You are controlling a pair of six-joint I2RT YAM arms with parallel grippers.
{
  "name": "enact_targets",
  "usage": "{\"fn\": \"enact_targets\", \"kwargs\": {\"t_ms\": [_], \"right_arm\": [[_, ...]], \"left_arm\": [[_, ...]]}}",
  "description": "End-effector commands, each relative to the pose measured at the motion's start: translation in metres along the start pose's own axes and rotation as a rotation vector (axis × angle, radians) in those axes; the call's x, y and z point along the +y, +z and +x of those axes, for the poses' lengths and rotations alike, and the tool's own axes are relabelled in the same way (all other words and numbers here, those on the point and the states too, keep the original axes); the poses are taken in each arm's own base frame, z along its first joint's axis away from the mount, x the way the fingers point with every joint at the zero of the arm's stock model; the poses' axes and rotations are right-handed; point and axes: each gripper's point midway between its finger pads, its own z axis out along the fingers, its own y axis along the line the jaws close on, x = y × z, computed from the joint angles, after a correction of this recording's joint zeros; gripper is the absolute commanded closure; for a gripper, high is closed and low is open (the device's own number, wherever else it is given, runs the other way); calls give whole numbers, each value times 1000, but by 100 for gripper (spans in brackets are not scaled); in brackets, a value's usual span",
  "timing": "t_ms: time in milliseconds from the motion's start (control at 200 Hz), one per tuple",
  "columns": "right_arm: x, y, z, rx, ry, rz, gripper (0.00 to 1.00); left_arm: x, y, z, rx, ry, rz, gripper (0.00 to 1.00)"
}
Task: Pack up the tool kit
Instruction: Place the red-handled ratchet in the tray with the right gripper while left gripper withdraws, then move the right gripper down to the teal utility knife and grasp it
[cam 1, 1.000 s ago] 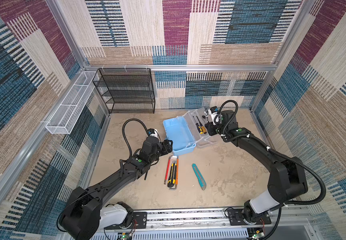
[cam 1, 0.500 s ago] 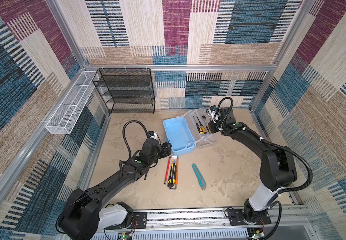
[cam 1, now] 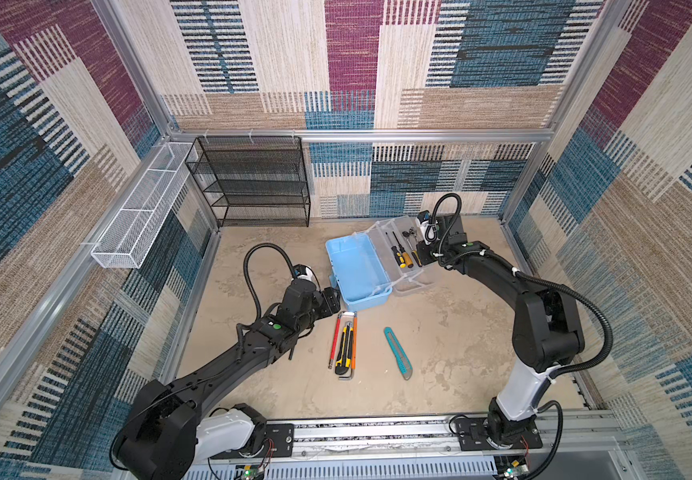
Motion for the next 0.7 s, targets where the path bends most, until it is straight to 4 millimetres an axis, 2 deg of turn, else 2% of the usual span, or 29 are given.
{"fn": "enact_targets", "kwargs": {"t_ms": [0,311,381,531,696], "right_arm": [[-1,-3,-9,-28,14,1,76],[-5,-10,-14,-44,34,24,54],[-4,-16,-17,-59,45,22,51],[1,-32,-20,-105,76,-3,36],[12,-52,-12,-150,106,-53,23]], "left_arm": [[0,-1,-4,-23,14,0,22],[0,0,-3,-20,14,-1,22],[1,0,-2,-16,14,-3,22],[4,1,2,3,22,-16,22],[8,1,6,23,30,-32,22]]}}
